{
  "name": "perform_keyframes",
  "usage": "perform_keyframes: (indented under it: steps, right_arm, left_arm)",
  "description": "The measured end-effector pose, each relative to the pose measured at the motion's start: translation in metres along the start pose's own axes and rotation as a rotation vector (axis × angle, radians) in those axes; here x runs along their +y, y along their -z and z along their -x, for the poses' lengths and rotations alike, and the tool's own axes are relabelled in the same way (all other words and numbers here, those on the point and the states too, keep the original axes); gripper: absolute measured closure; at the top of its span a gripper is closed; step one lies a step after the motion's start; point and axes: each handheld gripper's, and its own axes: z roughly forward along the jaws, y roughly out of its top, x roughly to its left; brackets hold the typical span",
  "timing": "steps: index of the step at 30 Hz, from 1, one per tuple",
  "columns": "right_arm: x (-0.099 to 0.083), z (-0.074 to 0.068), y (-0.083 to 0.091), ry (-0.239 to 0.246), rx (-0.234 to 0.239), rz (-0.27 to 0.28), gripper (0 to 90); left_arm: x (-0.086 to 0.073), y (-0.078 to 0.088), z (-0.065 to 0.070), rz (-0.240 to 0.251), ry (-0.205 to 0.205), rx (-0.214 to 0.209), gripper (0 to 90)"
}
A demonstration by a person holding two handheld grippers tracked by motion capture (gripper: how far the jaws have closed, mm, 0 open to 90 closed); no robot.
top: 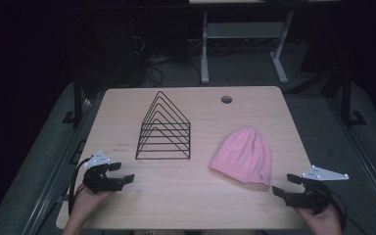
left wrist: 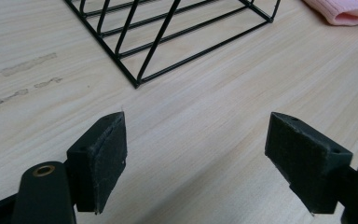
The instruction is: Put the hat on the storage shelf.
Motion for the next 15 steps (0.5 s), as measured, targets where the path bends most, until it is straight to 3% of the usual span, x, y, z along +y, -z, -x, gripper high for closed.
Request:
perform_keyframes:
  steps: [15]
  right_arm:
    - [0.026, 0.008, -0.011, 0.023, 0.044, -0.035, 17.3]
  left_arm:
    - [-0.002, -0.002, 0.003, -0.004, 0.001, -0.006, 20.3]
